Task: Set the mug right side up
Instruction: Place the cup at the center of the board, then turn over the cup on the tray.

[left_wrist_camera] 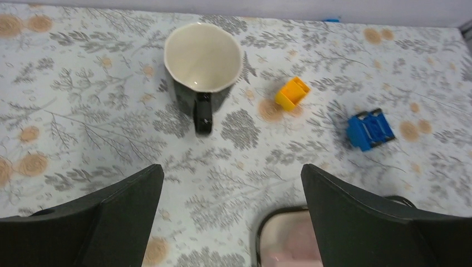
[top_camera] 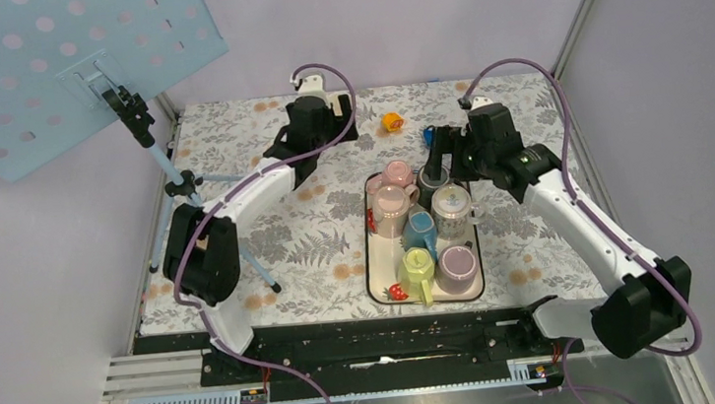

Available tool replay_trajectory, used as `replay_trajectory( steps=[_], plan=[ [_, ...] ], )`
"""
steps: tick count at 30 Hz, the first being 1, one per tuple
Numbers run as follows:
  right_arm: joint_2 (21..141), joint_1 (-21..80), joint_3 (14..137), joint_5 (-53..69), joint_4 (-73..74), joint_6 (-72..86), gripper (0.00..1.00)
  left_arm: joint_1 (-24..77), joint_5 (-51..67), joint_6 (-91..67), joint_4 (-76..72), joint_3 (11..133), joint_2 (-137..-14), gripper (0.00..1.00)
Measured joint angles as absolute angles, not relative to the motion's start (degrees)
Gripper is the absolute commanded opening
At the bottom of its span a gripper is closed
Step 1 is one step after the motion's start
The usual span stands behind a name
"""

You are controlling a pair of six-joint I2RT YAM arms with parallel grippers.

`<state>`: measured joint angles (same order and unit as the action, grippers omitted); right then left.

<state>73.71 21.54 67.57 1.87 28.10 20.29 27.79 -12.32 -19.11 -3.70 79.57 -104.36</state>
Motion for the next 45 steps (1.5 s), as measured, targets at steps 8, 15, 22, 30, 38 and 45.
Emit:
replay_trajectory(
  steps=[8, 15, 22, 30, 38, 45],
  plan=[
    [64.47, 24.95, 63.44, -0.4, 36.01, 21.43, 1.0, 31.46, -10.72, -23.88, 5.85, 75.61, -95.44, 0.99],
    [58.06, 26.92, 61.98, -1.28, 41.69, 23.94, 1.0, 32.03, -7.31, -26.13, 12.27, 71.9, -89.25, 0.99],
    [55.72, 28.23, 59.05, -2.42, 44.8, 26.28, 1.0, 31.94, -4.36, -27.31, 14.96, 70.65, -85.78, 0.99],
    [55.44, 32.53, 58.26, -2.96, 45.65, 29.08, 1.0, 31.94, -2.74, -27.7, 16.43, 69.71, -83.57, 0.99],
    [56.64, 36.73, 58.26, -5.5, 46.09, 31.31, 1.0, 31.94, -1.26, -28.12, 16.91, 69.71, -83.55, 0.99],
    [56.97, 37.82, 58.26, -6.63, 46.15, 32.25, 1.0, 31.94, -0.78, -28.14, 17.1, 69.71, -83.55, 0.99]
  ],
)
